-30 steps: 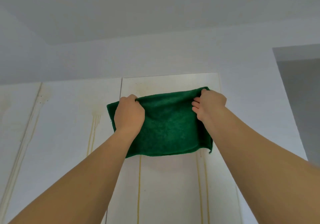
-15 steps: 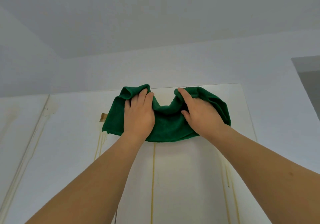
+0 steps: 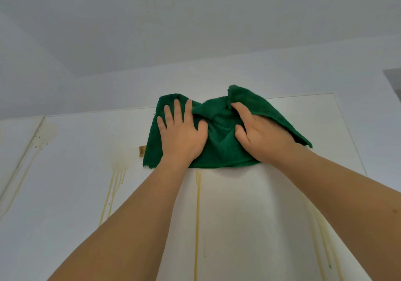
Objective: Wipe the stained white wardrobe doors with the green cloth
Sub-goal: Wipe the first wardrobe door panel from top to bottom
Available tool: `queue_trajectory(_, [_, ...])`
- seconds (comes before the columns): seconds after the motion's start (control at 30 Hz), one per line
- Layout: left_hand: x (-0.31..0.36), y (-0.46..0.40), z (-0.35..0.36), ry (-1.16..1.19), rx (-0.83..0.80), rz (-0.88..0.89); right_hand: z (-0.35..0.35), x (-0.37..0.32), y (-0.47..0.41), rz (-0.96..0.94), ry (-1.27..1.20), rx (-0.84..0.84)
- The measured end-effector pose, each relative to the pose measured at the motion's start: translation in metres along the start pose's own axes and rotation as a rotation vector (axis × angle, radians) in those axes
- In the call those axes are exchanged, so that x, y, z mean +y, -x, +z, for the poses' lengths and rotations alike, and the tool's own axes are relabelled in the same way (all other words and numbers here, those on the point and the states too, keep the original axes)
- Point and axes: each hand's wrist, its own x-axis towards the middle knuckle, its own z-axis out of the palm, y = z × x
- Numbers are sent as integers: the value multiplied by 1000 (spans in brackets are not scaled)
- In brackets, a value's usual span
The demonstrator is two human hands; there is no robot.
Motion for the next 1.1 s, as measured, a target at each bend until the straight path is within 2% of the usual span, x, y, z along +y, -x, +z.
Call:
queue_trajectory(0.13, [-5, 9, -1, -43, -48, 384, 4, -2, -5, 49, -57, -23])
queue_trajectory(0.17, [-11, 8, -3, -53, -69, 433, 3, -3, -5, 41, -50, -37])
queue_trajectory(0.2, [-16, 4, -3, -64, -69, 419, 3, -4, -4, 38, -47, -60])
queue_trajectory(0.23, [-19, -1, -4, -61, -46, 326, 1, -5, -4, 39, -42, -88])
queue_trajectory(0.3, [-15, -9, -6, 3, -4, -15, -2, -7, -1, 44, -17, -148])
queue_trajectory(0.33, [-6, -10, -5, 33, 11, -129, -2, -6, 0, 55, 13, -167])
queue_trajectory(0.37, [4, -9, -3, 47, 25, -143, -1, -6, 1, 72, 46, -158])
queue_trajectory(0.4, [12, -6, 0, 44, 35, -67, 0, -4, 1, 83, 79, -115])
queue_trajectory(0.5, [7, 7, 0, 26, -11, 417, 0, -4, 3, 106, 187, 90])
queue_trajectory(0.53, [-4, 7, -3, 33, -46, 522, 0, -4, 3, 105, 254, 131])
queue_trajectory(0.57, [-12, 7, -4, 51, -57, 543, -1, -4, 3, 95, 333, 137])
queue_trajectory(0.6, [-18, 5, -4, 67, -28, 461, -2, -5, 1, 80, 392, 115])
queue_trajectory(0.7, [-16, 2, -2, 95, 67, -88, -8, -10, -9, -27, 427, -10])
queue_trajectory(0.73, [-12, 1, -2, 89, 77, -134, -9, -12, -14, -81, 411, -78])
queue_trajectory(0.77, [-9, 2, -1, 80, 86, -78, -9, -14, -20, -144, 384, -157])
queue_trajectory(0.83, [-14, 5, -1, 75, 77, 200, -7, -20, -29, -206, 302, -276])
queue_trajectory(0.9, [-28, 11, -5, 121, 16, 382, -2, -22, -34, -150, 269, -323])
queue_trajectory(0.97, [-34, 18, -4, 95, 17, 362, 3, -17, -33, -17, 255, -204])
queue_trajectory(1.07, [-17, 21, 1, 44, 27, 87, 4, -7, -33, 326, 293, -70])
queue_trajectory(1.1, [-12, 19, 2, 47, 17, 15, 6, -9, -32, 348, 330, -73])
